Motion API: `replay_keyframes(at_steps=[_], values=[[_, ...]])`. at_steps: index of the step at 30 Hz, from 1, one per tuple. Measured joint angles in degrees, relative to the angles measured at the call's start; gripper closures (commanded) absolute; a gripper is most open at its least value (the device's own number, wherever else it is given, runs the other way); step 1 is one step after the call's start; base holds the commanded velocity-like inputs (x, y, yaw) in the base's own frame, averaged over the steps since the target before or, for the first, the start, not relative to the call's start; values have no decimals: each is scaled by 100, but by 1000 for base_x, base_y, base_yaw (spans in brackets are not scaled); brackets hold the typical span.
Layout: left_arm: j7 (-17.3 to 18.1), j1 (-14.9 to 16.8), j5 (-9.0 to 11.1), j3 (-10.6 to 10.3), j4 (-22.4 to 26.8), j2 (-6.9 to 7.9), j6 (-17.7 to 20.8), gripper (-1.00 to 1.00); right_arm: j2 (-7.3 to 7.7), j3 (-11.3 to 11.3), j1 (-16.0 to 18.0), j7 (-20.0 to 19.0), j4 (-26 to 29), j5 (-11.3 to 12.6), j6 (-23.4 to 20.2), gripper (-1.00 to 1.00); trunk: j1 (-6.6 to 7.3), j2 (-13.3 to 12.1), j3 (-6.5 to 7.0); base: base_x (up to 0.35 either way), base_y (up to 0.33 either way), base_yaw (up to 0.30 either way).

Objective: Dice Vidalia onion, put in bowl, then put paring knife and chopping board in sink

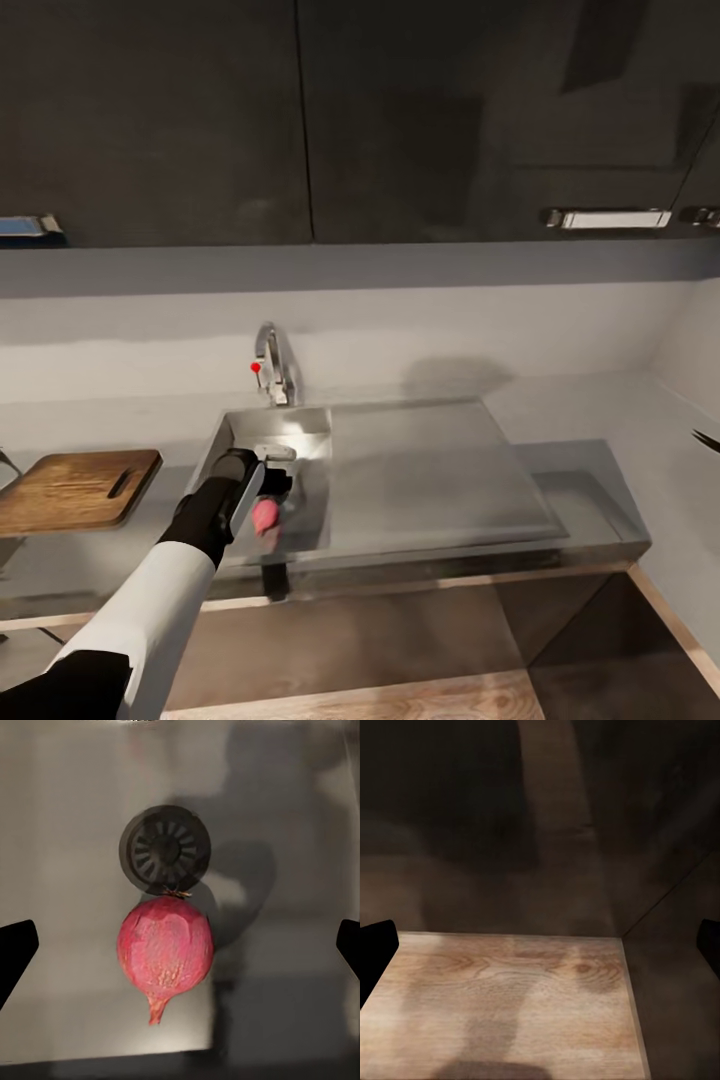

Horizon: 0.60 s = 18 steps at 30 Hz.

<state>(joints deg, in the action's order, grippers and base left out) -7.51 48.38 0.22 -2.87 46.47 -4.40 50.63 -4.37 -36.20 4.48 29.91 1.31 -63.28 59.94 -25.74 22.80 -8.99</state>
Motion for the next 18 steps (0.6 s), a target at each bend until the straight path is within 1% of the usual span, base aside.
replay_keyframes(at_steps=[3, 5, 6, 7, 11, 18], values=[[0, 0, 0, 5, -13, 6, -12, -100, 0, 0, 1, 0, 0, 0, 0, -100, 0, 0, -28, 114, -43, 0], [0, 0, 0, 5, -36, 11, -88, -100, -1, 0, 0, 0, 0, 0, 0, -100, -1, 0, -46, 59, -17, 0], [0, 0, 0, 6, -53, 13, -132, -100, -1, 0, 1, 0, 0, 0, 0, -100, -1, 0, -55, 30, -9, 0], [-1, 0, 0, 7, -128, 15, -277, -100, -1, 0, 0, 0, 0, 0, 0, -100, -1, 0, -64, 24, -7, 0], [-1, 0, -4, 9, -271, 16, -474, -100, 1, 0, -1, 0, 0, 0, 0, -100, -1, 0, -101, 10, -3, 0], [-1, 0, -9, 10, -323, 20, -549, -100, 1, 0, 1, 0, 0, 0, 0, -100, -1, 0, -165, 1, 0, 0]])
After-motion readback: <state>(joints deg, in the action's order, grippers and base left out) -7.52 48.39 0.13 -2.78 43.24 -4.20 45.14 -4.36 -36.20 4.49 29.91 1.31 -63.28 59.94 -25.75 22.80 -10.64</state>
